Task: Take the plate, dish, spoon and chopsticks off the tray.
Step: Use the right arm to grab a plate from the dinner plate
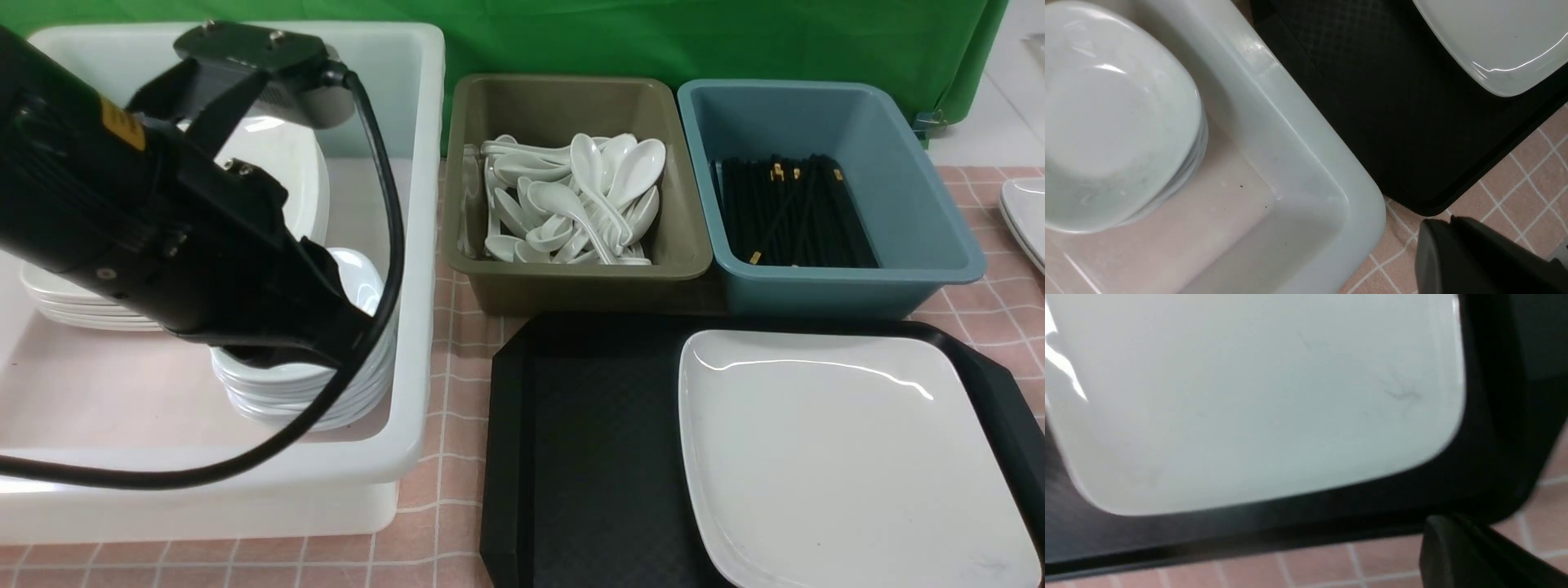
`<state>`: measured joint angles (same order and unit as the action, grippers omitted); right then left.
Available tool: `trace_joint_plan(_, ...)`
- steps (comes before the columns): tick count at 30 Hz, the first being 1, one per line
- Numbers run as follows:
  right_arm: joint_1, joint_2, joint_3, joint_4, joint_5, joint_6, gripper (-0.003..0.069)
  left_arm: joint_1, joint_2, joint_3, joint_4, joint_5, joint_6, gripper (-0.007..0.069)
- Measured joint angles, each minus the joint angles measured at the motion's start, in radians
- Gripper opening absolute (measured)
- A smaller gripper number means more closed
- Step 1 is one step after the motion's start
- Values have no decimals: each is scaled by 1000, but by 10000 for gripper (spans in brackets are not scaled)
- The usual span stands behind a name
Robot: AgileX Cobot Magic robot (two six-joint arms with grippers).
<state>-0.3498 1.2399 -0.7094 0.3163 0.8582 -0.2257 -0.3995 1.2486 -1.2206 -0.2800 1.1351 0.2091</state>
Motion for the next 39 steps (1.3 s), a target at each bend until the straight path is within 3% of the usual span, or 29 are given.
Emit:
trace_joint_plan(3,-19,64,0,62,-14,-48,113,0,0,0,0,0,1,0)
trace_joint_plan(8,-24,128,0,52,-62,-60,348,0,0,0,0,0,1,0)
trace_joint_plan(11,-24,141,0,26,-81,-57,415,0,1,0,0,1,1,0)
trace_joint_plan(23,-14,217,63,23,-217,-24,435,0,1,0,0,1,5,0)
trace_joint_plan(39,-12,339,67,133,-318,-49,436,0,1,0,-7,0,5,0)
